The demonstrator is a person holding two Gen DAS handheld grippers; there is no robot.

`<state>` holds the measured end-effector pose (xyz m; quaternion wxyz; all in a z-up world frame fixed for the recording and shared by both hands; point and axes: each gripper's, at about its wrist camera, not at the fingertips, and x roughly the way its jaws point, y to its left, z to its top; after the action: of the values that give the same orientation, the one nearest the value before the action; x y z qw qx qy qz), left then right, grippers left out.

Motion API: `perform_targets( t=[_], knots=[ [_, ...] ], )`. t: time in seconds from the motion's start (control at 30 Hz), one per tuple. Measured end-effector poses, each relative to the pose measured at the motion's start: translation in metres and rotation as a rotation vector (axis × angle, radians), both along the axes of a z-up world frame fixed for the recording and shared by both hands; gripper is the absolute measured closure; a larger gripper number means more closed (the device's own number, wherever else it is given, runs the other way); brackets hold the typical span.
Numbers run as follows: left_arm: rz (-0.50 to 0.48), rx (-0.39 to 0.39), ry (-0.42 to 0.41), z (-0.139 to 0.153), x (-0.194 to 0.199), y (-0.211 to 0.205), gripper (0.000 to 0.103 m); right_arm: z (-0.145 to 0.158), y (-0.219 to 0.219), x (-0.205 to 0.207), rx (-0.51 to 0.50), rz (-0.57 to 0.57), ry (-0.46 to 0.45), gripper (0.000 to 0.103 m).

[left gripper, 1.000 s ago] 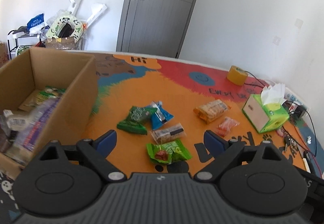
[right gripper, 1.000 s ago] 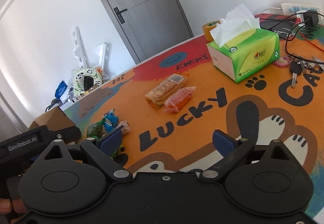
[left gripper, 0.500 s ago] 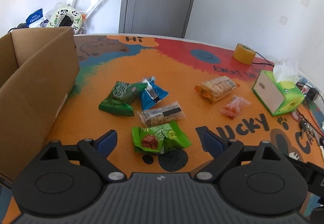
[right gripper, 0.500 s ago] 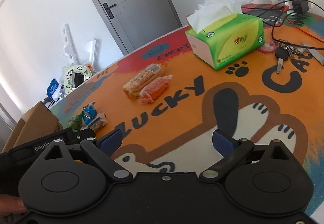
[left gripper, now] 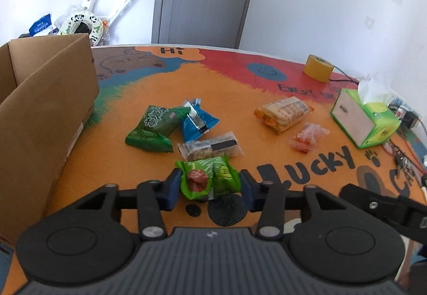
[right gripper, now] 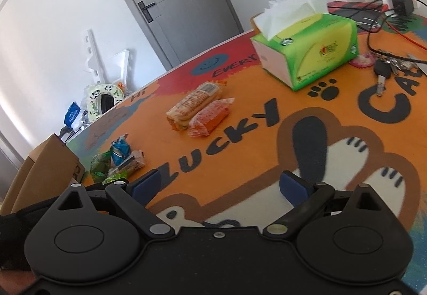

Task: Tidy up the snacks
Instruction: 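Grasp the orange candy pack with the right gripper while the left holds the green pack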

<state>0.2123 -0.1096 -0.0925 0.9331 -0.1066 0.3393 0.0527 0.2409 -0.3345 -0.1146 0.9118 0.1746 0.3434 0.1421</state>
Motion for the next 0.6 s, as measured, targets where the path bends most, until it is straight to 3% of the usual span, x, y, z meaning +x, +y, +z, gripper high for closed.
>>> perform_targets(
  t=[0.27, 0.6],
  knots=[
    [0.005, -0.017, -0.063, 0.026, 0.000, 0.009, 0.062, 0.011, 0.011, 0.014, 0.001, 0.019, -0.012, 0.007],
    [0.019, -0.036, -0.074, 0.039, 0.024, 0.018, 0.062, 0.021, 0.023, 0.048, -0.023, -0.012, -0.011, 0.010]
  ],
)
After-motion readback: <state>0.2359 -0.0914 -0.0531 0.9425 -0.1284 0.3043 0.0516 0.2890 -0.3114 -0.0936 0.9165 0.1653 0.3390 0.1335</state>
